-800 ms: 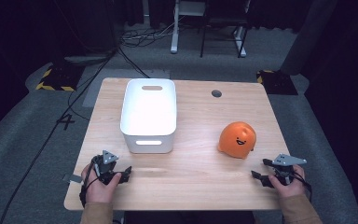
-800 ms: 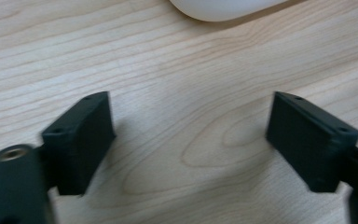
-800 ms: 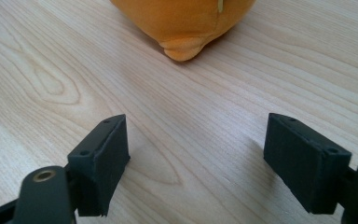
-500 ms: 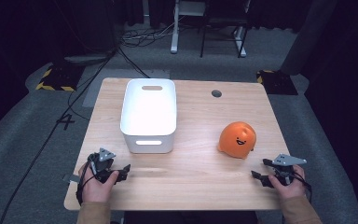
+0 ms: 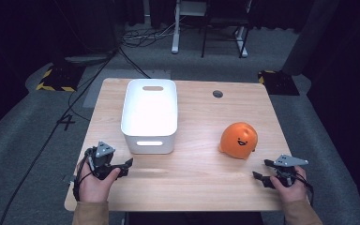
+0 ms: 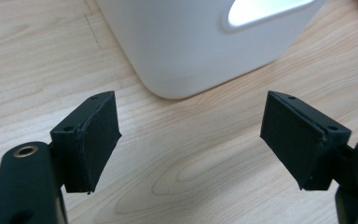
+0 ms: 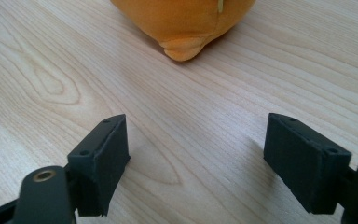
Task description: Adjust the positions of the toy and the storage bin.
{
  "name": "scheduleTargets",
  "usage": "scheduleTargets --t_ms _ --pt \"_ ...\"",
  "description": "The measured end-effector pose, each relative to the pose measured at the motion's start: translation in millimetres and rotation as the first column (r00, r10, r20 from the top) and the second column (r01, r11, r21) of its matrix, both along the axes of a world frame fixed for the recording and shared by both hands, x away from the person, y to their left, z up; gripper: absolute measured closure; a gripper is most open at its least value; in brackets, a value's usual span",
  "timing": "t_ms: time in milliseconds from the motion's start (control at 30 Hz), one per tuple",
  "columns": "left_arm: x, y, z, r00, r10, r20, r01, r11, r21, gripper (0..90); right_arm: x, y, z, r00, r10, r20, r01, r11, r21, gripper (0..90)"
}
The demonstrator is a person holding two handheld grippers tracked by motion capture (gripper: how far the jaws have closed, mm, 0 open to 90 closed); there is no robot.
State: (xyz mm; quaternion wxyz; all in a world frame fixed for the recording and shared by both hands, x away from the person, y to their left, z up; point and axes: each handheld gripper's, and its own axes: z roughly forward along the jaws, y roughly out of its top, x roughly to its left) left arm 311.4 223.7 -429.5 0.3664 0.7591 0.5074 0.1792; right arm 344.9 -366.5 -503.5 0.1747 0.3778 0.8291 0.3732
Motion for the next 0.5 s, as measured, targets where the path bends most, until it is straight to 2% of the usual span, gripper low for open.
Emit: scheduleTargets --t_ms 133,233,367,467,500 --pt "-1.5 1.5 11.4 0.9993 0.011 0.036 -0.011 0.9998 -0.017 20.8 0.0 0.0 0.0 1.0000 0.000 0.000 0.000 1.000 0.000 22.7" --pt "-3.2 2.7 19.8 0.9970 0.021 0.075 -0.016 0.9979 -0.062 21.5 0.0 0.0 0.0 1.0000 0.000 0.000 0.000 1.000 0.000 22.7" --pt "-5.6 3.5 32.4 0.9897 0.038 0.138 -0.019 0.9908 -0.134 22.5 -0.1 0.2 0.0 1.0000 -0.002 -0.001 0.002 1.000 0.003 22.7" --pt "-3.4 3.7 40.6 0.9847 0.037 0.170 -0.009 0.9866 -0.163 22.6 0.0 0.0 0.0 1.0000 0.000 0.000 0.000 1.000 0.000 22.7" --pt "-3.4 3.7 40.6 0.9847 0.037 0.170 -0.009 0.9866 -0.163 22.5 0.0 0.0 0.0 1.0000 0.000 0.000 0.000 1.000 0.000 22.7"
